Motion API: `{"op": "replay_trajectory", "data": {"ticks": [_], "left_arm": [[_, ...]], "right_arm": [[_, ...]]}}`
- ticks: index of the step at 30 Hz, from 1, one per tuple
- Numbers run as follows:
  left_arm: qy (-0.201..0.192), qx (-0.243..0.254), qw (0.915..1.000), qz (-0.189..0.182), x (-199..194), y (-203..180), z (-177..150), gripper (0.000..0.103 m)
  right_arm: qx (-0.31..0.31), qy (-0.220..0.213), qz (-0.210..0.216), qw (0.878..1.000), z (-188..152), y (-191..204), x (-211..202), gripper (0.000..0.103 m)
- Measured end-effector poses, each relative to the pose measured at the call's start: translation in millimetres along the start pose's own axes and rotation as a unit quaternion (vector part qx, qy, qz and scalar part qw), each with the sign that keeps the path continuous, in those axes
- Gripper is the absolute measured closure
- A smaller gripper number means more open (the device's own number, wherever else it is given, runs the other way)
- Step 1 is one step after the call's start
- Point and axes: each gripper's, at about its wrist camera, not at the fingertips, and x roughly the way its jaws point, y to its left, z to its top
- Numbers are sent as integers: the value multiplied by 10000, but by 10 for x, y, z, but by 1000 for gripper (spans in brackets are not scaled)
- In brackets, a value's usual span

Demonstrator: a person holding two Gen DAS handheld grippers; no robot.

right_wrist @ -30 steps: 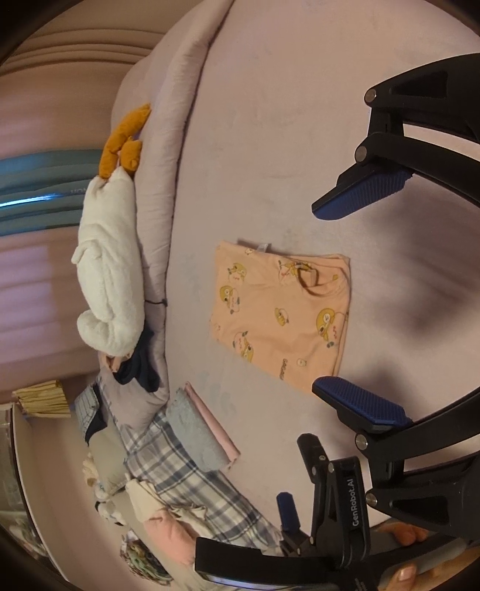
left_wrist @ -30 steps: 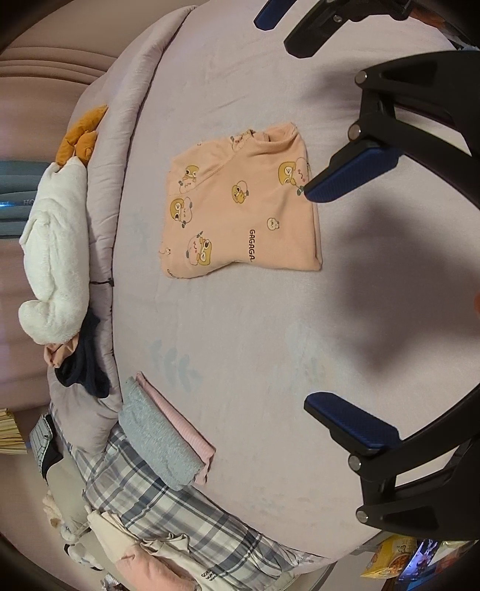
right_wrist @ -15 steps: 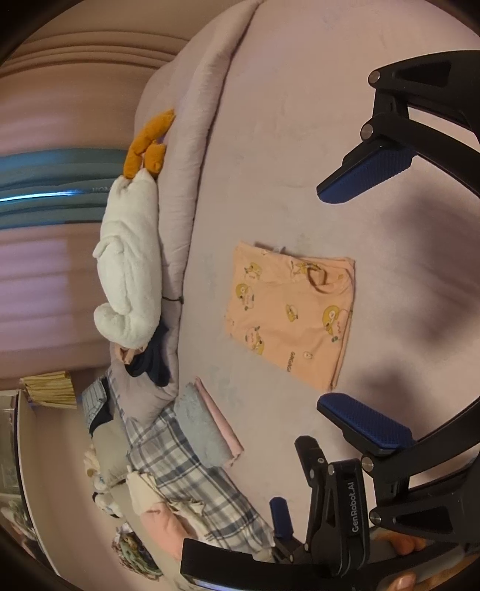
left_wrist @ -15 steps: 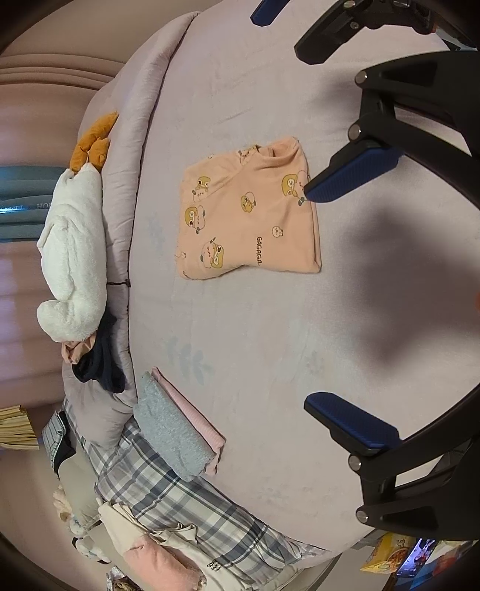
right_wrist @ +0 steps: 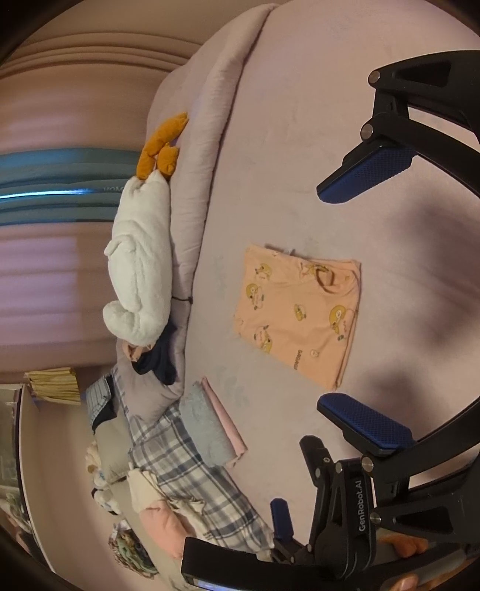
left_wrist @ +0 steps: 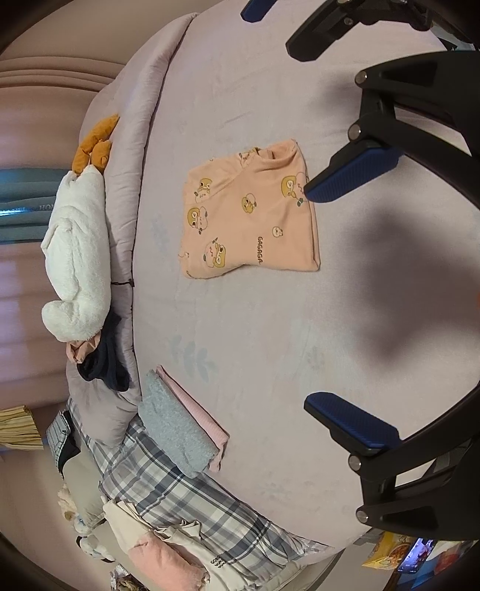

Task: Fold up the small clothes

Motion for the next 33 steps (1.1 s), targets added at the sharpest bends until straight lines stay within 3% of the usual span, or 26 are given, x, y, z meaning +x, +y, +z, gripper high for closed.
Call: {"op": "replay_trajectory", "data": {"ticks": [33], "left_arm": [[174,76,9998,49,204,-11,-51,0]], "right_arm": [[137,355,-39,9993,-39,12,187,1]]}}
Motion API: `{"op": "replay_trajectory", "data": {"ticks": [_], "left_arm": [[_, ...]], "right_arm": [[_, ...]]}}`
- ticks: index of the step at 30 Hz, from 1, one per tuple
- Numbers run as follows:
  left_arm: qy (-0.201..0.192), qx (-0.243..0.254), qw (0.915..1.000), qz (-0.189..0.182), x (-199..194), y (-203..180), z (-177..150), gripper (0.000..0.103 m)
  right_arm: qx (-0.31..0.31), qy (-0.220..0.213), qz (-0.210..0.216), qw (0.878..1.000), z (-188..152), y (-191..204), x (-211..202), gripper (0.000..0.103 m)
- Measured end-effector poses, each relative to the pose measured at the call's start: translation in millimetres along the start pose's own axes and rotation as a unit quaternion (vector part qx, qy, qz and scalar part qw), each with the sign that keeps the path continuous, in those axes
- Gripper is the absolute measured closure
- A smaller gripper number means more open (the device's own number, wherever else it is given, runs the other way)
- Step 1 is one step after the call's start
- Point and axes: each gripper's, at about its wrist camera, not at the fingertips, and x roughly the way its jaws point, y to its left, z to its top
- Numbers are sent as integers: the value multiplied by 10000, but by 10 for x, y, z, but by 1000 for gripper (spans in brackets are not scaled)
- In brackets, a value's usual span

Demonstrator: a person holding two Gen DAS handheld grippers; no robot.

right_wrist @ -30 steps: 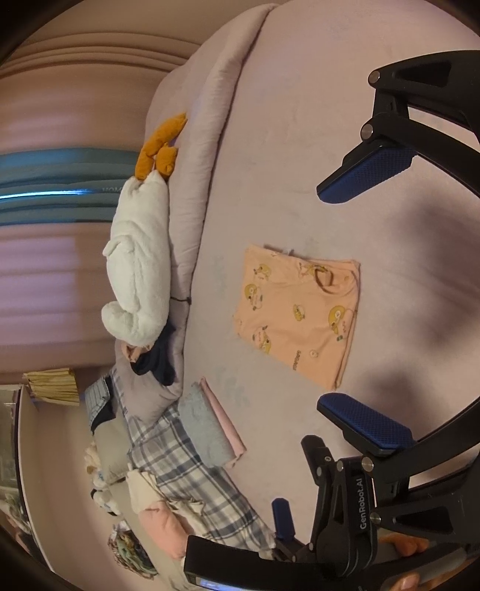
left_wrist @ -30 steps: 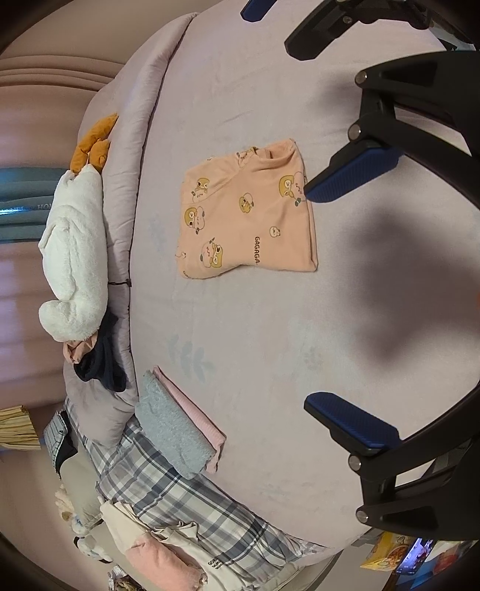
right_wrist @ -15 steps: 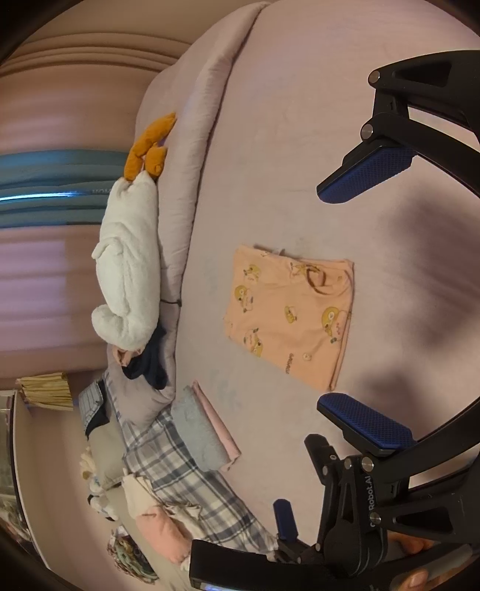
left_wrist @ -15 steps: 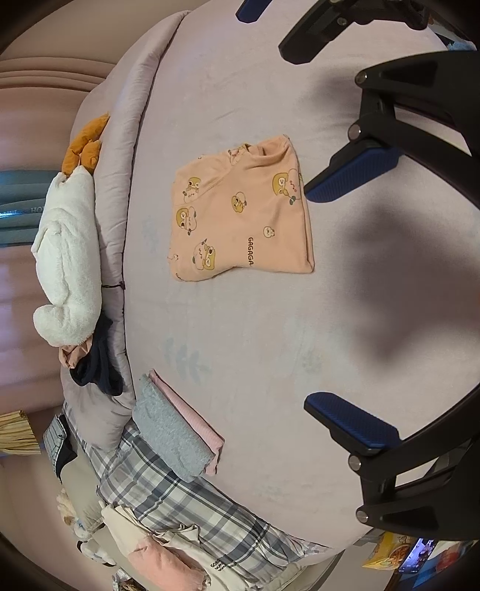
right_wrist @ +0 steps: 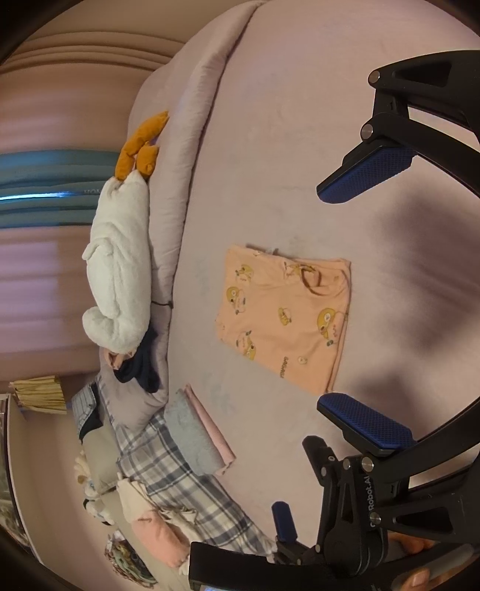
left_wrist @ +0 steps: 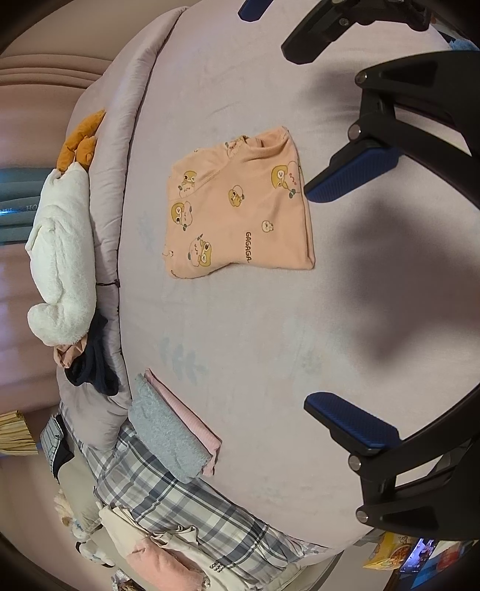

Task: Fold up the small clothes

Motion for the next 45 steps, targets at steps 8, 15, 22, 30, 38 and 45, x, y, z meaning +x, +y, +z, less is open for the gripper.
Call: {"op": "replay_trajectory", "data": {"ticks": [8,15,22,30,38,45], "left_arm": [[25,8,10000,-11,30,15,8,0],[29,16,10000,-2,44,17,13,0],[36,19,10000,-5,45,18,14,0],[43,26,10000,2,56,23,11,0],[48,32,10000,5,66,36,11,0],[59,50,10000,1,88,59,26,0]], "right_arm": [[16,27,-4,10000,-4,0,17,1],[18,57,3,10000,-5,-11,47,1],[8,80,0,10000,-8,-7,72,1],[9,78,2,10000,-5,0,72,1],[17,96,12,10000,-9,-2,85,1],[21,109,18,9999,-13,-1,89,1]]}}
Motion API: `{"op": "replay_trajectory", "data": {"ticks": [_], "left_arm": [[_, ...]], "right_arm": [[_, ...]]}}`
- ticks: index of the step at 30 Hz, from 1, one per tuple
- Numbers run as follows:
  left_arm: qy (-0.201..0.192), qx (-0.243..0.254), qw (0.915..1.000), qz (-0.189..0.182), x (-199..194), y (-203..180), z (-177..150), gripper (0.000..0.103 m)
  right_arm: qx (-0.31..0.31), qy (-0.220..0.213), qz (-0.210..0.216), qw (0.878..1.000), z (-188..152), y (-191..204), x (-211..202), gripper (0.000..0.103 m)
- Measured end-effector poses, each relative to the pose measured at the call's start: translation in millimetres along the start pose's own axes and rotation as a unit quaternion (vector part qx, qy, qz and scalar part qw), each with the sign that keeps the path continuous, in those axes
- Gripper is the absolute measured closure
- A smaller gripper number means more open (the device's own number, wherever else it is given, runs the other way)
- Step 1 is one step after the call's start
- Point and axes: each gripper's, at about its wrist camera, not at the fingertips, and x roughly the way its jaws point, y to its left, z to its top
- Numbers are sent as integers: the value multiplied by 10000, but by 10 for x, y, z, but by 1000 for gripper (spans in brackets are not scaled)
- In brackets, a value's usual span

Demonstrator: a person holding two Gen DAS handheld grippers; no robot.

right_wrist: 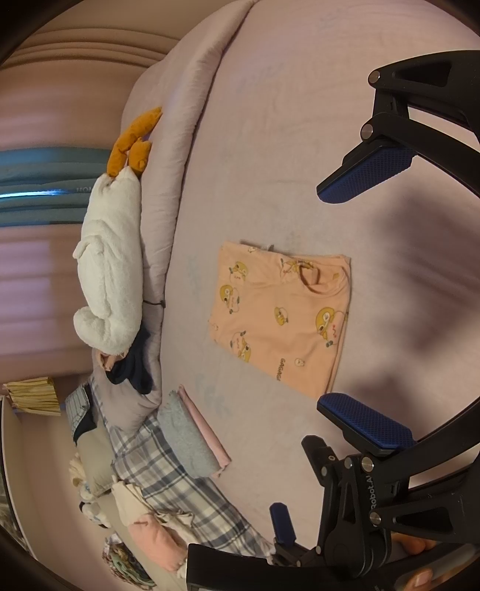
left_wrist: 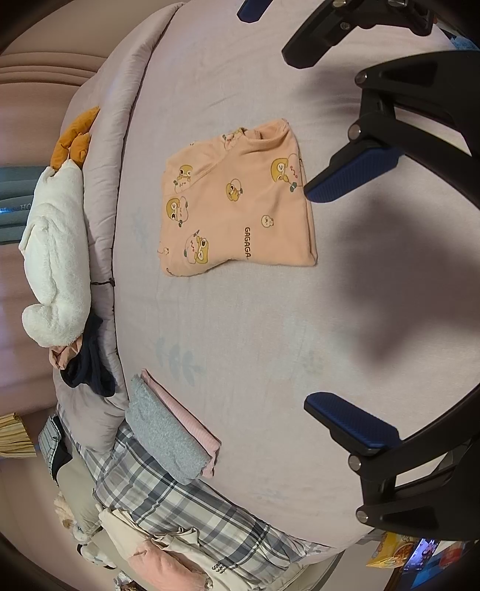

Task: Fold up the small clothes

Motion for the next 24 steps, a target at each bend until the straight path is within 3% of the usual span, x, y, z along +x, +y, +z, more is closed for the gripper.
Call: {"op": "replay_trajectory", "data": {"ticks": [24], "left_arm": [[3,18,10000,16,39,45,17,0]], "right_arm": [[-31,21,22,10000,22,14,57,1]]}}
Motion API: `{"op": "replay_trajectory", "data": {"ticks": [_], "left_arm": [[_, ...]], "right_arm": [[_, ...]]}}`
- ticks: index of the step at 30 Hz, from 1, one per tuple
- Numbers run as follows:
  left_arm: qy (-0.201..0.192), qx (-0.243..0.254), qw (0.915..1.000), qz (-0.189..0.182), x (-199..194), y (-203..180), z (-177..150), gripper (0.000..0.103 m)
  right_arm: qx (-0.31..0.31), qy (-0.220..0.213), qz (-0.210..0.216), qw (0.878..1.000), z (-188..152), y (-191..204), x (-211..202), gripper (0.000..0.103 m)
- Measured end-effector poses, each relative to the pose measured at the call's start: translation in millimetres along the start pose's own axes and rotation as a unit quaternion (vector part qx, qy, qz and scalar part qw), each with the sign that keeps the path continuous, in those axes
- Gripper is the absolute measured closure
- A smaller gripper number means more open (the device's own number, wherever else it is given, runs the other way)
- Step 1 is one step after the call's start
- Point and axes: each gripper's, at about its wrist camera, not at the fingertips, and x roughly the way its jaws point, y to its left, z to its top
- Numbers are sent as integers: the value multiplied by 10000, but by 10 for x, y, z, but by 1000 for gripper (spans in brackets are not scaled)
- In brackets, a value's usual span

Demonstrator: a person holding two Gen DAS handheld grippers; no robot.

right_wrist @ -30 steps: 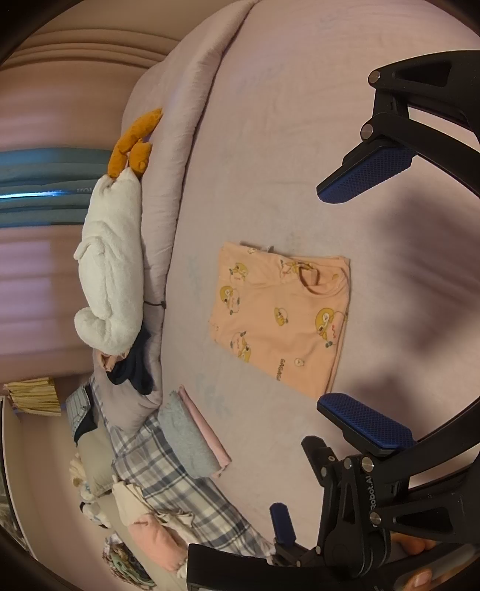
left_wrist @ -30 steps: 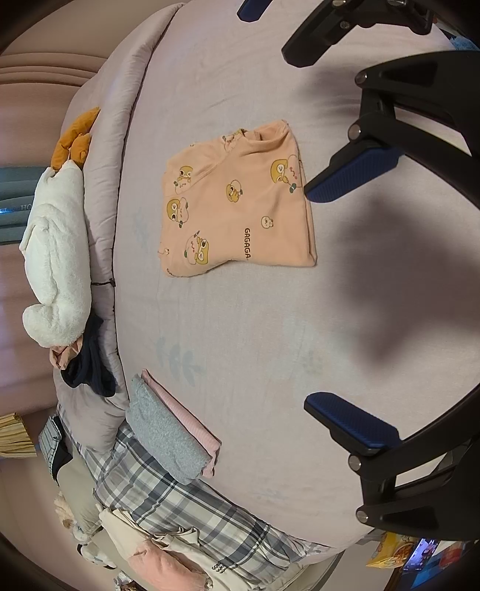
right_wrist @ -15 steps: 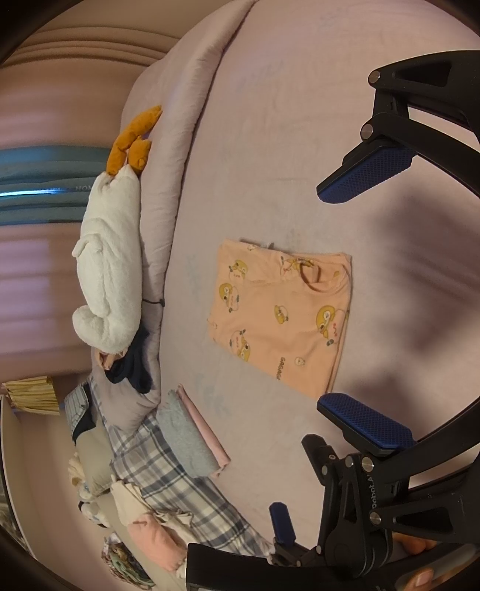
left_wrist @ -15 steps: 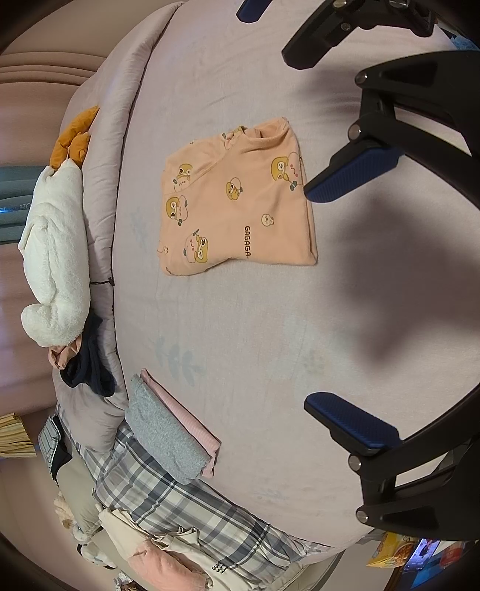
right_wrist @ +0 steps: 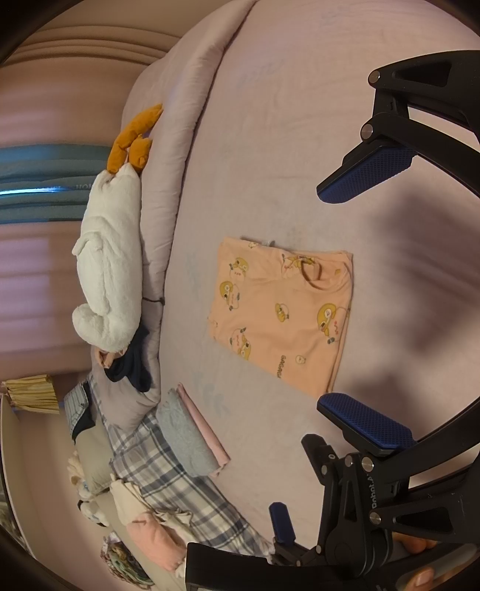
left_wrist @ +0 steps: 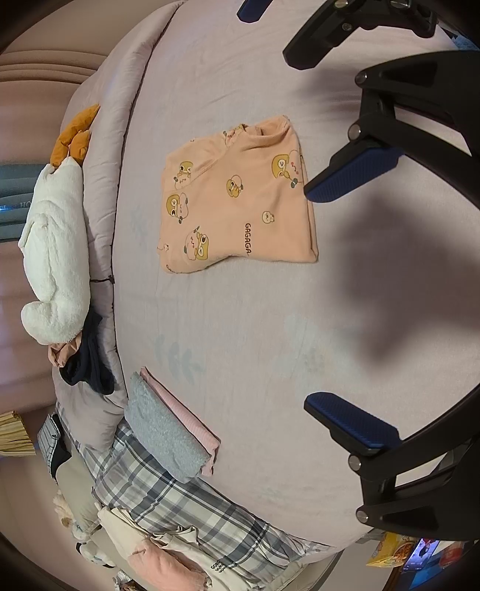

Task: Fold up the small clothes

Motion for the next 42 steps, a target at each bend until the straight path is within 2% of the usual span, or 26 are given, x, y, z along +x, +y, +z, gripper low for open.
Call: {"op": "replay_trajectory", "data": {"ticks": [42], "left_arm": [[19,18,10000,40,9,45,-18,0]], "right_arm": [[0,8,10,10000,7,15,9,1]]}}
